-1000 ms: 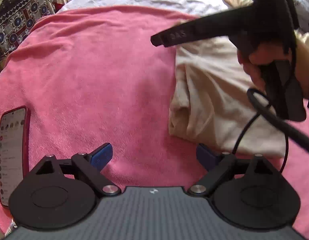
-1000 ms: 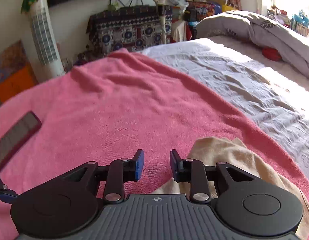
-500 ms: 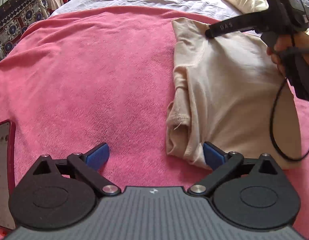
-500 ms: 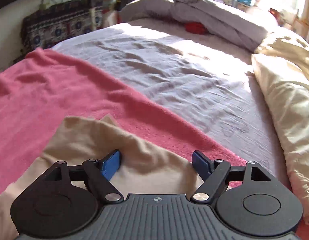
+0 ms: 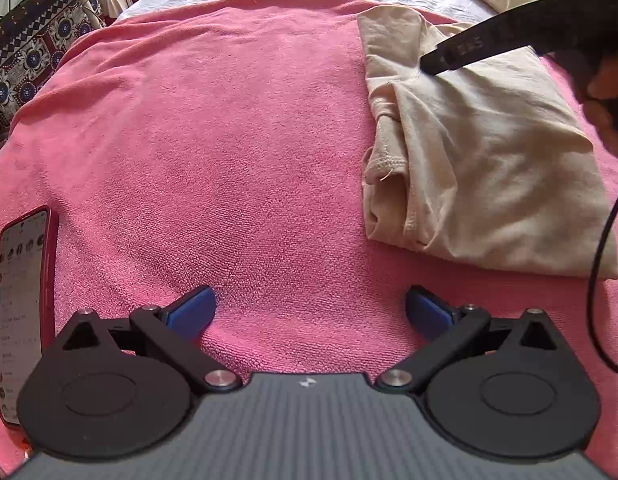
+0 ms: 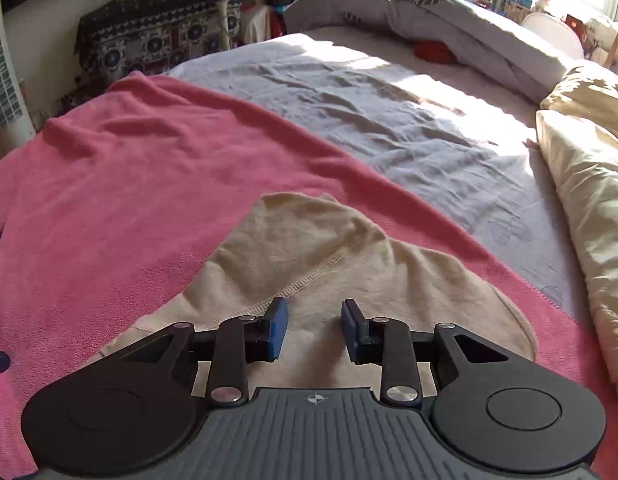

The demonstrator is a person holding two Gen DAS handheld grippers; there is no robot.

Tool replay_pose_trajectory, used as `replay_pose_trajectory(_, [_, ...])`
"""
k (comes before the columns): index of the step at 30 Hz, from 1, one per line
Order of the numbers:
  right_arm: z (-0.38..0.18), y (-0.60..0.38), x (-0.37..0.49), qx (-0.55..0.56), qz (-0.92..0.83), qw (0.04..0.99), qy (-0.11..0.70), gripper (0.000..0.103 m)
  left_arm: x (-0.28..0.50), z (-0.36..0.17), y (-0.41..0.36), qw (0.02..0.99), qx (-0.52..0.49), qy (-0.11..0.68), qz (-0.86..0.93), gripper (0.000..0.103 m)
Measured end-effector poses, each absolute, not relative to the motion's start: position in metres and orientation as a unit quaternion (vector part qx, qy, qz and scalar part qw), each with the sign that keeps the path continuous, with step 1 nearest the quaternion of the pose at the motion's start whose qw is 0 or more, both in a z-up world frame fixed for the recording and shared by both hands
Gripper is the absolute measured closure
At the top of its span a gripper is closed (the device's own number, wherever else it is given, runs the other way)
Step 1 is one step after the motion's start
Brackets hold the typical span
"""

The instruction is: Fold clothes

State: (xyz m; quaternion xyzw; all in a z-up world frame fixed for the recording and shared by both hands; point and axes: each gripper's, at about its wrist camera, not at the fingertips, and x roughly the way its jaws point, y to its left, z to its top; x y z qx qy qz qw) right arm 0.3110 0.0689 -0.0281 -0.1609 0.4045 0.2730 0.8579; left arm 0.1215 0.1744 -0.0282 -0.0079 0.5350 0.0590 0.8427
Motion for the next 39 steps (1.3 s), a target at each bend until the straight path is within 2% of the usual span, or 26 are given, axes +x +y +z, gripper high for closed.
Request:
replay_pose_trajectory(3, [-0.036, 0.091, 0.338, -0.127, 0.243, 0.877, 0.395, 0.064, 0.119, -0.027, 0.175, 0.844, -0.009, 0.534, 0.057, 0.0])
replay_pose_trajectory(4, [-0.035, 0.094, 0.348, -0.113, 0.236, 0.879, 0.399, 0.057, 0.118, -0.026, 0.175, 0.843, -0.009, 0.534, 0.058, 0.0])
replay_pose_trajectory(5, [-0.033, 0.096, 0.358, -0.099, 0.229, 0.88, 0.405, 0.055, 0.118, -0.025, 0.176, 0.842, -0.01, 0.535, 0.058, 0.0])
replay_pose_trajectory(8, [-0.014, 0.087, 0.364, -0.066, 0.231, 0.884, 0.402, 0.056, 0.123, -0.021, 0.175, 0.835, -0.02, 0.546, 0.063, 0.0])
replay_pose_trajectory(10, [0.003, 0.068, 0.351, -0.056, 0.247, 0.89, 0.379, 0.056, 0.125, -0.015, 0.18, 0.832, -0.029, 0.549, 0.073, 0.005])
replay_pose_trajectory(13, [0.016, 0.036, 0.321, -0.054, 0.28, 0.883, 0.374, 0.055, 0.125, -0.004, 0.192, 0.832, -0.052, 0.545, 0.092, 0.006])
replay_pose_trajectory(16, [0.001, 0.024, 0.27, -0.106, 0.31, 0.847, 0.419, 0.053, 0.13, -0.001, 0.207, 0.826, -0.075, 0.548, 0.109, 0.006])
replay_pose_trajectory(18, [-0.012, 0.017, 0.232, -0.148, 0.322, 0.826, 0.438, 0.048, 0.134, -0.003, 0.213, 0.819, -0.084, 0.555, 0.121, 0.006])
replay_pose_trajectory(20, [-0.02, 0.009, 0.187, -0.194, 0.324, 0.823, 0.425, 0.04, 0.142, -0.008, 0.219, 0.812, -0.09, 0.562, 0.129, 0.006])
replay_pose_trajectory(21, [-0.02, 0.006, 0.169, -0.207, 0.329, 0.816, 0.427, 0.04, 0.145, -0.008, 0.219, 0.812, -0.089, 0.563, 0.129, 0.006])
replay_pose_trajectory(23, [-0.018, -0.001, 0.14, -0.214, 0.34, 0.797, 0.452, 0.03, 0.149, -0.006, 0.214, 0.813, -0.085, 0.562, 0.128, 0.006])
replay_pose_trajectory(26, [-0.013, -0.017, 0.118, -0.184, 0.333, 0.783, 0.492, 0.03, 0.157, -0.002, 0.202, 0.814, -0.073, 0.562, 0.126, 0.006])
replay_pose_trajectory(30, [-0.004, -0.049, 0.111, -0.123, 0.269, 0.794, 0.532, 0.029, 0.171, 0.0, 0.182, 0.811, -0.065, 0.569, 0.118, 0.006])
replay_pose_trajectory(39, [0.006, -0.125, 0.123, -0.094, 0.071, 0.843, 0.525, 0.018, 0.188, 0.018, 0.128, 0.821, -0.04, 0.563, 0.083, 0.005])
